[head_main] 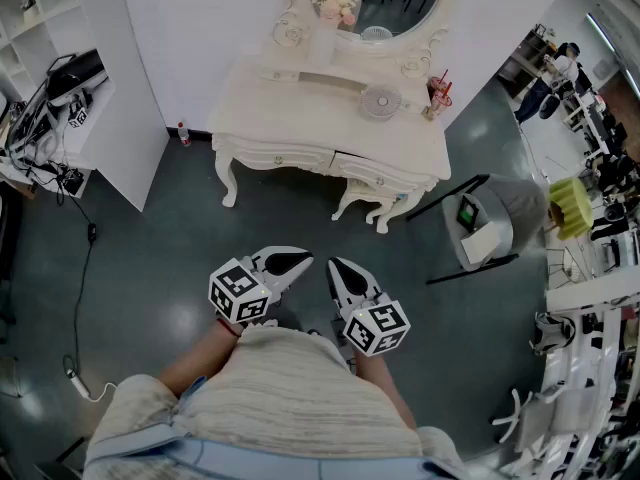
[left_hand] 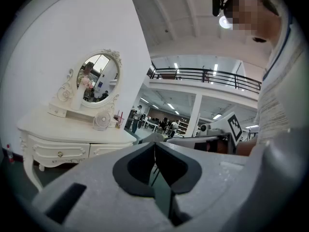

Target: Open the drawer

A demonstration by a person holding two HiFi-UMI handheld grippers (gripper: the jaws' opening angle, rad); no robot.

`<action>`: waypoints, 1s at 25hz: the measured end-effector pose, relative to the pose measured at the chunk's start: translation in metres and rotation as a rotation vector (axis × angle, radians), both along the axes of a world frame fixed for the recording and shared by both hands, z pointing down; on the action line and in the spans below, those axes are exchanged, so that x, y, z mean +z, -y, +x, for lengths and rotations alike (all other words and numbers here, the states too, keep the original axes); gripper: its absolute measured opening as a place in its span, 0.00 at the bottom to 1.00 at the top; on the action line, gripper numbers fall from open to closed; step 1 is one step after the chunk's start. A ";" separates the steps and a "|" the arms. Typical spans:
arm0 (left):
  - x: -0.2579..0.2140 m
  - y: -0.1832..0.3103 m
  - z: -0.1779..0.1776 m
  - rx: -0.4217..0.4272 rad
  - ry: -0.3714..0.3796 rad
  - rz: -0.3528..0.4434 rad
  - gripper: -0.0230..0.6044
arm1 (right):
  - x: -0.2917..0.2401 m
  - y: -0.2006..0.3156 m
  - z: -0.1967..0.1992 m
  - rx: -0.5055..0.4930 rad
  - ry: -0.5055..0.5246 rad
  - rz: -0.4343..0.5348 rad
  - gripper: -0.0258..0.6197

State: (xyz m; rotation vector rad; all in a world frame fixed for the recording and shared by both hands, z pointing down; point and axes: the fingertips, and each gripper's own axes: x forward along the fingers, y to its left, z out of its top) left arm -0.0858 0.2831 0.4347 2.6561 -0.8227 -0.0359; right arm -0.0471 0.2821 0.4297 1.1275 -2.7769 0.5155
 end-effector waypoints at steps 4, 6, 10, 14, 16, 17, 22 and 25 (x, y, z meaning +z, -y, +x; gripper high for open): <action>0.000 0.005 0.001 0.003 0.005 0.001 0.06 | -0.001 0.007 -0.001 -0.001 0.004 0.004 0.05; 0.000 0.007 0.000 0.003 0.006 -0.002 0.06 | -0.002 0.009 -0.001 -0.001 0.005 0.003 0.05; 0.001 0.010 -0.002 0.007 0.003 -0.002 0.06 | -0.004 0.012 -0.001 0.011 0.047 0.009 0.05; 0.004 0.014 -0.005 0.011 0.008 -0.005 0.06 | -0.005 0.018 -0.001 0.035 0.101 -0.002 0.05; 0.004 0.015 -0.007 0.015 0.009 -0.007 0.06 | -0.004 0.020 -0.002 0.043 0.094 -0.005 0.05; 0.004 0.015 -0.009 0.016 0.008 -0.008 0.06 | -0.004 0.021 -0.004 0.046 0.095 -0.008 0.05; 0.009 0.022 -0.010 0.030 0.012 -0.021 0.06 | 0.001 0.028 -0.007 0.054 0.108 -0.035 0.05; 0.012 0.029 -0.008 0.037 0.009 -0.028 0.06 | 0.004 0.036 -0.004 0.061 0.106 -0.039 0.05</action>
